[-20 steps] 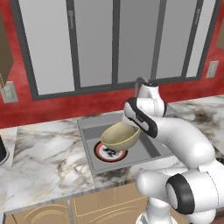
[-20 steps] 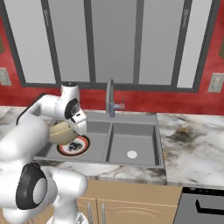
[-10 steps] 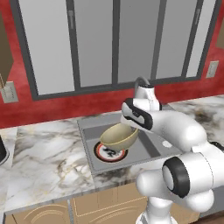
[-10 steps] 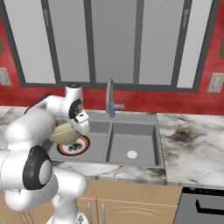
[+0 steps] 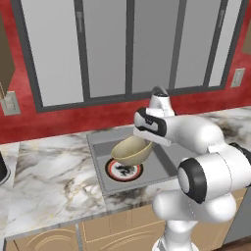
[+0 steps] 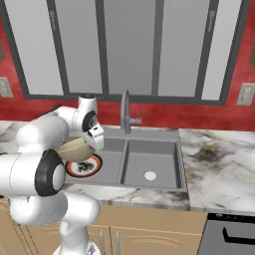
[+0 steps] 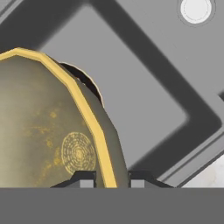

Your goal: Pick the bowl and tupperware and place them in the sink. Then turn on the water.

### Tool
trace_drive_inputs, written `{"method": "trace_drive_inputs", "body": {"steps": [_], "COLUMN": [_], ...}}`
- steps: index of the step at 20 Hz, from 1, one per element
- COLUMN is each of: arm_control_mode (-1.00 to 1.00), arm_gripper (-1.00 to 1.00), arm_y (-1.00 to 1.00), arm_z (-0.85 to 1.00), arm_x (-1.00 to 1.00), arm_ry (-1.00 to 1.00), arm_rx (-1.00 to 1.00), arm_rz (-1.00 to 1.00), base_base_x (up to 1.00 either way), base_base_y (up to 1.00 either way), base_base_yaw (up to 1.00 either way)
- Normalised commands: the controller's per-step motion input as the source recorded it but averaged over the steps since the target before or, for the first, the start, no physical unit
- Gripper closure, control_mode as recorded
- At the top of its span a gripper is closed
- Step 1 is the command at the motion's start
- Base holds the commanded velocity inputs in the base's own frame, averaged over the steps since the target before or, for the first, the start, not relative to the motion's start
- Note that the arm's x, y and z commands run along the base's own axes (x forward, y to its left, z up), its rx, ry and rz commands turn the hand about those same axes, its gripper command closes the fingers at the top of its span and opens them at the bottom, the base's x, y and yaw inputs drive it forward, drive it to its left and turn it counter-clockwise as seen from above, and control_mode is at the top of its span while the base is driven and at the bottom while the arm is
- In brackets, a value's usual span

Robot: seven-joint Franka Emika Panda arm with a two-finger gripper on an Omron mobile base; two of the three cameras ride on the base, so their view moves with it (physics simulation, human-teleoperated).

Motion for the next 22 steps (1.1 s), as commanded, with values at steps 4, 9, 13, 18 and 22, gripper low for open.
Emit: {"method": "trace_drive_inputs", "body": {"steps": [4, 9, 13, 18, 22], "arm_control_mode": [-1.00, -1.00, -1.00, -1.00, -1.00], "arm_gripper": [1.00, 1.00, 1.00, 1.00, 1.00], "arm_y": [0.00, 0.04, 0.06, 0.04, 0.05], "arm_z": [-0.21, -0.31, -0.30, -0.09, -0.13], "arm_x": [0.00, 0.03, 0.09, 0.22, 0.24], "arm_ry": [0.00, 0.00, 0.00, 0.00, 0.00], "arm_rx": [0.00, 0.00, 0.00, 0.00, 0.00], "arm_rz": [0.00, 0.00, 0.00, 0.00, 0.00], "base_base_x": [0.00, 0.00, 0.00, 0.00, 0.00], "base_base_y": [0.00, 0.00, 0.00, 0.00, 0.00], "base_base_yaw": [0.00, 0.00, 0.00, 0.00, 0.00]}}
